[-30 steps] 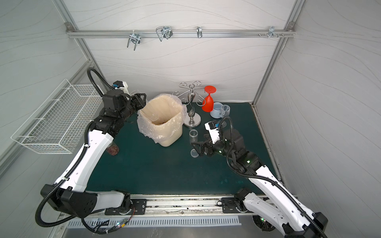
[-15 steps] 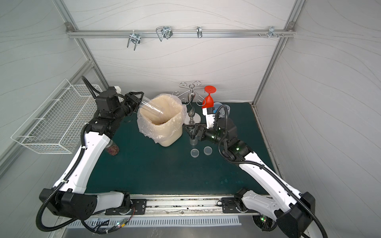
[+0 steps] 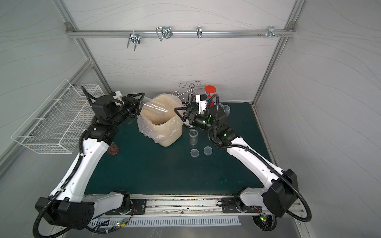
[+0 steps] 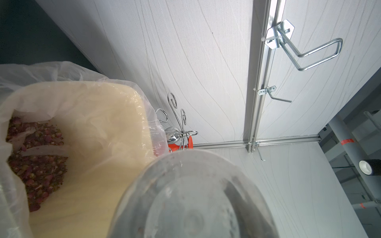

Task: Empty the moldy dried flower tea in the jars
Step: Pour the moldy dried flower tea into the trash bin, then place the jar at the center of the board.

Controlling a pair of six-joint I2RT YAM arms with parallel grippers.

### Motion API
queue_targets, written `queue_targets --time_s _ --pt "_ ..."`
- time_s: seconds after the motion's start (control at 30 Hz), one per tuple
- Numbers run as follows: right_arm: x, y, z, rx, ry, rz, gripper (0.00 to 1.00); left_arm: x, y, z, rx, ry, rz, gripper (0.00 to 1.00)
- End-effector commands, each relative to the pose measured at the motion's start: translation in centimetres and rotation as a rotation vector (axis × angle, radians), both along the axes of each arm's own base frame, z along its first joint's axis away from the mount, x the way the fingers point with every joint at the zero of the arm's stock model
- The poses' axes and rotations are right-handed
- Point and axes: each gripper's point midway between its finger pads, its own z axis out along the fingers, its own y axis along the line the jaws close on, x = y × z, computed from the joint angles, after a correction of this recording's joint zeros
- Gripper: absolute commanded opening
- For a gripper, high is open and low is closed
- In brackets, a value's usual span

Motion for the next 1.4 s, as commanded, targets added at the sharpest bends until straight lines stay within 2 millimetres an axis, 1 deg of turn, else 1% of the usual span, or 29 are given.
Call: queue_targets --time_s 0.0,0.07,0.17,0.33,0.4,0.6,0.7,0.8,0.9,0.97,1.17,1.2,1.27,1.3,1.37 --pt "-0.4 1.5 2.4 0.078 -0.007 0.059 0.99 -0.8 -0.3 2.6 -0.058 -0.077 -0.025 0.00" --pt "-0.6 2.5 2.7 0.077 -0.014 0.087 0.99 -1.0 -0.4 2.7 -0.066 -0.078 -0.030 0.00" --pt "-0.9 3.8 2.6 0.068 -0.015 0.115 0.99 -1.1 -0.6 2.6 -0.085 -0.079 -0.042 0.00" --pt "-0.8 5.3 2.0 0.061 -0.002 0.137 0.99 -1.3 -1.0 2.5 -0.101 -0.076 -0.069 0.00" --pt "-0.9 5.9 2.1 0.065 -0.003 0.151 0.99 -1.4 -1.2 2.4 -0.115 -0.072 -0.081 0.00" --pt "-1.0 7.2 2.4 0.071 -0.015 0.186 0.92 -1.6 -1.8 2.4 -0.134 -0.072 -0.118 0.00" --pt "-1.0 7.7 2.4 0.072 -0.018 0.191 0.85 -1.6 -1.9 2.2 -0.134 -0.069 -0.126 0.00" --pt "-1.0 8.1 2.3 0.071 -0.018 0.202 0.82 -1.6 -1.9 1.9 -0.141 -0.066 -0.125 0.00" --pt "-1.0 8.3 2.2 0.067 -0.018 0.205 0.76 -1.5 -1.9 1.5 -0.139 -0.061 -0.125 0.00" --pt "-0.9 8.3 2.3 0.064 -0.023 0.201 0.69 -1.5 -2.0 1.4 -0.140 -0.058 -0.127 0.00" --pt "-0.8 8.7 1.7 0.055 -0.012 0.207 0.49 -1.5 -2.0 0.9 -0.139 -0.058 -0.131 0.00" --pt "-0.8 8.7 1.6 0.054 -0.013 0.207 0.47 -1.5 -2.0 0.7 -0.139 -0.058 -0.128 0.00" --pt "-0.9 8.5 1.6 0.050 -0.017 0.204 0.41 -1.5 -2.0 0.6 -0.138 -0.062 -0.127 0.09" --pt "-0.9 8.4 1.7 0.048 -0.023 0.201 0.38 -1.6 -2.0 0.8 -0.133 -0.069 -0.126 0.16" --pt "-1.1 7.9 2.2 0.044 -0.042 0.191 0.30 -1.8 -2.0 1.4 -0.107 -0.097 -0.132 0.36"
